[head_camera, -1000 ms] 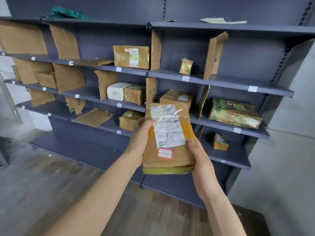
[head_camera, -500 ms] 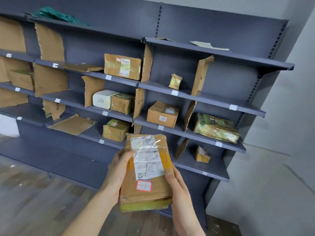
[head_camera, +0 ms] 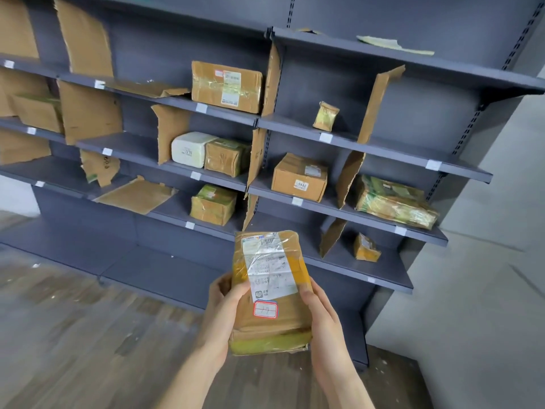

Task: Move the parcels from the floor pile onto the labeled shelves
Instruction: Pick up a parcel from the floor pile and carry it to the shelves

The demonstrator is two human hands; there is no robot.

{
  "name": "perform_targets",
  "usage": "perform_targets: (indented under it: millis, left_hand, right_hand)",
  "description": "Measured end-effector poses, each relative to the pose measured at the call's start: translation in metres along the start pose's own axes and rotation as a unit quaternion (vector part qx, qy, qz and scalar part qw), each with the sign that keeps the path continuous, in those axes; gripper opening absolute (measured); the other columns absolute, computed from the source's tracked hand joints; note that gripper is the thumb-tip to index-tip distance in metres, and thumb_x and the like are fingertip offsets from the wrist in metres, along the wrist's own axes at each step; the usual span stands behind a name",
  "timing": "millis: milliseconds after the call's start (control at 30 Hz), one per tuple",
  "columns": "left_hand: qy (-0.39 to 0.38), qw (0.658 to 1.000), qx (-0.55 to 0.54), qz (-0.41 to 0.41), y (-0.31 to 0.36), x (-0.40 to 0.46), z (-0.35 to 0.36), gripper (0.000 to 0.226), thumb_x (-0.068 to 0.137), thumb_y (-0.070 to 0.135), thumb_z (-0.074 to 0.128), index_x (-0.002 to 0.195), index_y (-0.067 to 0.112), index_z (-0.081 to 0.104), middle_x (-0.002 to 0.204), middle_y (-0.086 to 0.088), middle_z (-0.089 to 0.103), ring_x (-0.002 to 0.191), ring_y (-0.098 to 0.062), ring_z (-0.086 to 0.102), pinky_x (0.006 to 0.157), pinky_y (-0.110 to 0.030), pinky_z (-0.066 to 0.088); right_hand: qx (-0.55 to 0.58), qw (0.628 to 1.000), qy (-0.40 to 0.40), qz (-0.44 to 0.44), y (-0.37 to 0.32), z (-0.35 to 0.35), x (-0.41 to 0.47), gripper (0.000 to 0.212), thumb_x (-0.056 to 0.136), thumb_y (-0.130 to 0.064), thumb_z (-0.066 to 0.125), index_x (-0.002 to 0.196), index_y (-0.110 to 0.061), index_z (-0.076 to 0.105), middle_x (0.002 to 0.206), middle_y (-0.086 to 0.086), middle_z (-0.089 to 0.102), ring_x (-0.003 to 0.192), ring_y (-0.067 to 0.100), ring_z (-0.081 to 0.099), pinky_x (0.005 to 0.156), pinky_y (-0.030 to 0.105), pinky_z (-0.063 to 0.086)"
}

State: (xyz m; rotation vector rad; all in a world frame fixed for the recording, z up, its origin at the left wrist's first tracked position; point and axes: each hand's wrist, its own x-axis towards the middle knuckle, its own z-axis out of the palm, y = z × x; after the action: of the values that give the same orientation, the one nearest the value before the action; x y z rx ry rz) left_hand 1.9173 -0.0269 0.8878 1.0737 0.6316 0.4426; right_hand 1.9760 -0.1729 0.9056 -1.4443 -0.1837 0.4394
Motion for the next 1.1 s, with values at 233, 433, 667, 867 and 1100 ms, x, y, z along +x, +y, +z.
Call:
perform_targets:
  millis: [233, 433, 667, 867, 1100]
  left_hand:
    - [0.036, 0.999, -0.012, 0.012, 0.011, 0.040, -0.047, 0.034, 0.086, 0.035, 0.070, 0.115, 0.037, 0.052, 0.108, 0.009, 0.071, 0.094, -0.012, 0.072, 0.081, -0.036, 0.057]
    - [0.120, 0.991, 0.002, 0.057, 0.048, 0.101, -0.098, 0.034, 0.088, 0.039, 0.068, 0.118, 0.044, 0.052, 0.114, 0.017, 0.068, 0.103, -0.006, 0.067, 0.092, -0.035, 0.052]
    - [0.256, 0.961, -0.008, 0.107, 0.109, 0.170, -0.177, 0.042, 0.090, 0.033, 0.065, 0.128, 0.037, 0.050, 0.121, 0.018, 0.063, 0.097, 0.004, 0.063, 0.066, -0.022, 0.049]
    - [0.389, 0.910, -0.068, 0.130, 0.140, 0.194, -0.260, 0.033, 0.094, 0.025, 0.061, 0.125, 0.030, 0.052, 0.114, 0.011, 0.068, 0.092, -0.004, 0.066, 0.062, -0.024, 0.047]
    - [0.473, 0.858, -0.137, 0.145, 0.163, 0.228, -0.371, 0.033, 0.095, 0.022, 0.060, 0.127, 0.022, 0.055, 0.113, -0.001, 0.072, 0.097, -0.019, 0.068, 0.070, -0.031, 0.049]
  right_hand:
    - [0.006, 0.999, -0.030, 0.036, 0.021, 0.057, 0.049, 0.028, 0.100, -0.038, 0.057, 0.124, -0.034, 0.070, 0.119, -0.008, 0.075, 0.112, 0.016, 0.070, 0.100, 0.044, 0.054]
    - [0.004, 0.994, -0.093, 0.052, 0.030, 0.139, 0.118, 0.028, 0.099, -0.038, 0.055, 0.123, -0.038, 0.069, 0.119, -0.009, 0.075, 0.116, 0.019, 0.068, 0.101, 0.048, 0.053]
    - [-0.013, 0.967, -0.225, 0.117, 0.039, 0.270, 0.203, 0.027, 0.094, -0.044, 0.059, 0.119, -0.043, 0.070, 0.115, -0.006, 0.076, 0.112, 0.020, 0.070, 0.092, 0.048, 0.059]
    - [-0.085, 0.932, -0.315, 0.158, 0.052, 0.395, 0.234, 0.044, 0.071, -0.068, 0.073, 0.112, -0.054, 0.070, 0.117, -0.014, 0.074, 0.115, 0.015, 0.066, 0.101, 0.048, 0.055]
    - [-0.151, 0.896, -0.382, 0.168, 0.075, 0.531, 0.245, 0.008, 0.086, -0.048, 0.072, 0.088, -0.055, 0.068, 0.099, -0.037, 0.056, 0.105, 0.004, 0.051, 0.110, 0.044, 0.039]
